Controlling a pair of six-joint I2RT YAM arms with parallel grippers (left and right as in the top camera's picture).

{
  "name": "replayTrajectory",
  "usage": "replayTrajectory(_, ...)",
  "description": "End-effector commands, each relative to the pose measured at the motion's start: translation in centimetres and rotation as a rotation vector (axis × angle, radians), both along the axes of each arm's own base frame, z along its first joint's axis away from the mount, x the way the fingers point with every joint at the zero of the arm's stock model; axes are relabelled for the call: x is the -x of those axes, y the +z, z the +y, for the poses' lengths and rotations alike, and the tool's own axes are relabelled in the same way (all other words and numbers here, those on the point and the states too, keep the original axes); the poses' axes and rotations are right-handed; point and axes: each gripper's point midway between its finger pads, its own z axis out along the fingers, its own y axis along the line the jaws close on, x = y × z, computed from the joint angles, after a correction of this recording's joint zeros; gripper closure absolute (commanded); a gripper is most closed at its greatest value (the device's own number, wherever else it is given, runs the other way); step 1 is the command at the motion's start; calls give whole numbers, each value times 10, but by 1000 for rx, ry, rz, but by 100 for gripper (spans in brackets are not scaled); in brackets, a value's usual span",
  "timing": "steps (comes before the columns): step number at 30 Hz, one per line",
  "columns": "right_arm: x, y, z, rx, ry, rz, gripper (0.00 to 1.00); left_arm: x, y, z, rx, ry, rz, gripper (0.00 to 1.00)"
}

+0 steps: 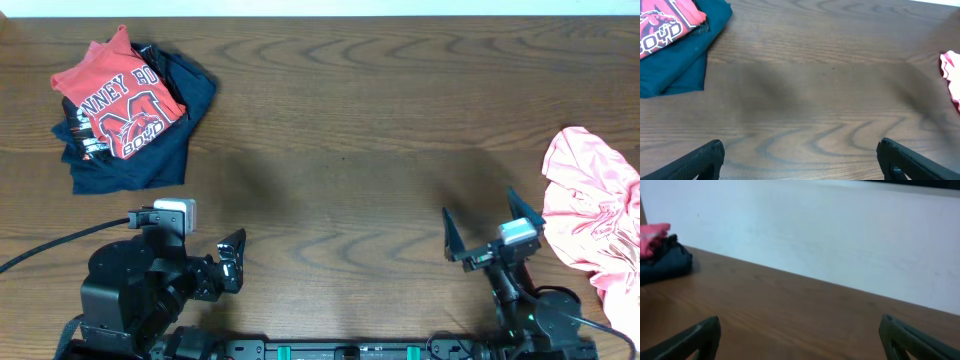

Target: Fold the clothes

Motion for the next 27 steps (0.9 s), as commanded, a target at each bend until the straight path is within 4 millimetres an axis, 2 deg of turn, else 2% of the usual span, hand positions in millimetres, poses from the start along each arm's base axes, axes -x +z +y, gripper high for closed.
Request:
replayTrajectory(1,-3,-14,1,97,-7,-23,1,0,0,1,-11,-2,-3,2)
replayTrajectory(5,-7,-36,3,211,-7,-27,1,0,0,1,-11,-2,-3,2)
replayTrajectory(11,-11,-60,-10,185,-79,73,1,0,0,1,-11,-2,-3,2)
replayTrajectory(14,-13,-61,-20,160,-139,90,1,0,0,1,-11,-2,-3,2)
replayTrajectory(22,-14,-61,-22,100,-149,104,1,0,0,1,-11,-2,-3,2)
replayTrajectory(27,-15,-60,-31,64,-204,109,1,0,0,1,-11,-2,-3,2)
